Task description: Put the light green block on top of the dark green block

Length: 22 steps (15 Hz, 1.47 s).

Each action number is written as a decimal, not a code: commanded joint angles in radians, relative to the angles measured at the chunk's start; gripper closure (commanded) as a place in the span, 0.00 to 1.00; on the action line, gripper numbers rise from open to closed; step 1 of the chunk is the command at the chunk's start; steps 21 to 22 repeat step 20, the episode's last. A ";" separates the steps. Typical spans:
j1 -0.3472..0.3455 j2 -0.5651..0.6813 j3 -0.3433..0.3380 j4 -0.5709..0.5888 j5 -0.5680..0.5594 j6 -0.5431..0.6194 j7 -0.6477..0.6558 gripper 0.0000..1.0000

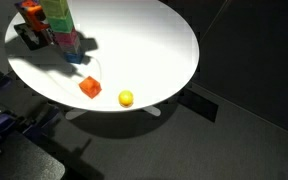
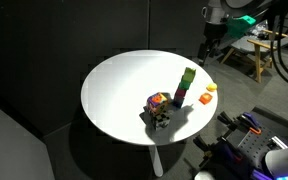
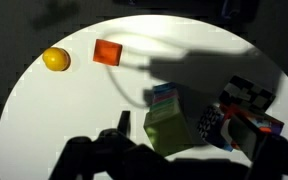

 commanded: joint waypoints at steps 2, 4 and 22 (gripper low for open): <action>0.003 -0.134 -0.011 -0.098 0.052 -0.010 -0.008 0.00; 0.002 -0.184 -0.012 -0.136 0.052 0.001 -0.007 0.00; 0.004 -0.326 -0.007 -0.218 0.035 -0.005 0.002 0.00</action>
